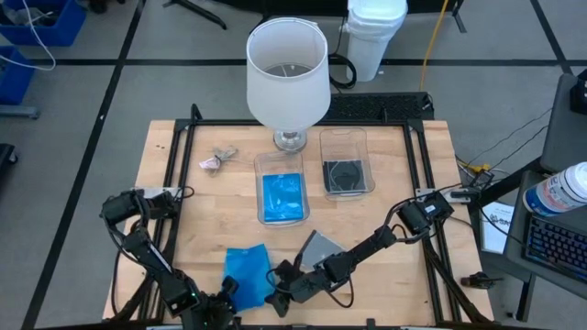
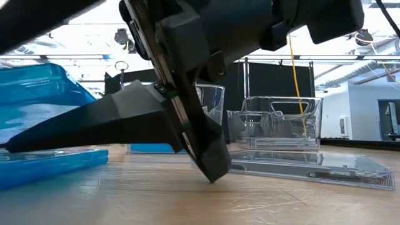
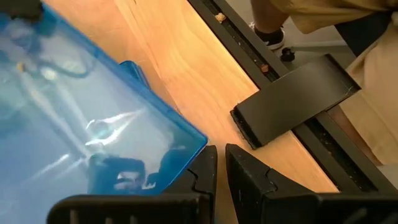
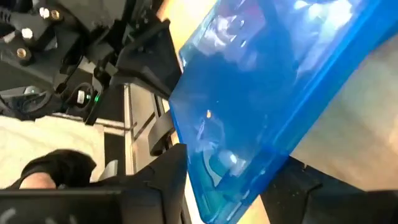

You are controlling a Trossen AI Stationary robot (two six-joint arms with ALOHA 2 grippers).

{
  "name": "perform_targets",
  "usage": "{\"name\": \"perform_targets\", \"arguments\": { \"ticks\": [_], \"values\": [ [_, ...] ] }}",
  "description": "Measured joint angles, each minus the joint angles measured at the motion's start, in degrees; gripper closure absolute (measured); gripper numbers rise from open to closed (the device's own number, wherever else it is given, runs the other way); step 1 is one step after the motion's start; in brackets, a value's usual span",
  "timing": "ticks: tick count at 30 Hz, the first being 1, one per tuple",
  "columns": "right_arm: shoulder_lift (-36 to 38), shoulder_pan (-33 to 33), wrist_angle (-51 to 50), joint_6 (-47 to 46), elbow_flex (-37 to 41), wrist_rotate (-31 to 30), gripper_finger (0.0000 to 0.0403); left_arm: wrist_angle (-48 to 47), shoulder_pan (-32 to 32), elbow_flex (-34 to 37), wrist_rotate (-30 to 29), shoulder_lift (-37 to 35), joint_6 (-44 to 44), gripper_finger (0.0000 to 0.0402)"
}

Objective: Pick & place jewel cases by type
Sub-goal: Put the blue cd case into the left transparent bin

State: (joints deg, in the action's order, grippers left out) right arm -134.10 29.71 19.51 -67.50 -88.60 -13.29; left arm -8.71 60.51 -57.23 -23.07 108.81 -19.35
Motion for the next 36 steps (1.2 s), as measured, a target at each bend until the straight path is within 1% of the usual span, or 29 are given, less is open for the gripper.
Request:
{"name": "perform_targets", "arguments": {
  "ticks": [5,12,17,22,26,31,36],
  "values": [
    [-0.05,0.02,0.01,2.19,0.00,-0.61,0.0293,0.00,-0.02,0.01,0.08,0.00,0.13,0.0357],
    [-0.31,0.27,1.73,8.01,0.09,-1.89,0.0378,0.02,0.04,0.00,0.27,0.00,0.15,0.0357],
    [-0.46,0.50,4.45,10.97,0.15,-1.89,0.0381,0.26,1.00,0.00,0.48,0.00,-0.27,0.0357],
    [-0.46,1.08,5.28,11.95,0.15,-1.90,0.0371,1.01,2.49,0.00,0.46,0.00,-1.57,0.0357],
    [-0.46,1.81,6.82,13.93,0.15,-1.87,0.0381,1.40,3.72,0.02,0.45,0.00,-2.02,0.0357],
    [-0.26,2.32,10.27,16.07,0.17,-1.94,0.0381,1.53,4.99,0.02,0.35,-0.02,-2.16,0.0357],
    [2.22,2.65,8.07,19.23,0.15,-3.40,0.0379,1.73,5.50,0.02,0.15,-0.02,-2.38,0.0357]
  ]
}}
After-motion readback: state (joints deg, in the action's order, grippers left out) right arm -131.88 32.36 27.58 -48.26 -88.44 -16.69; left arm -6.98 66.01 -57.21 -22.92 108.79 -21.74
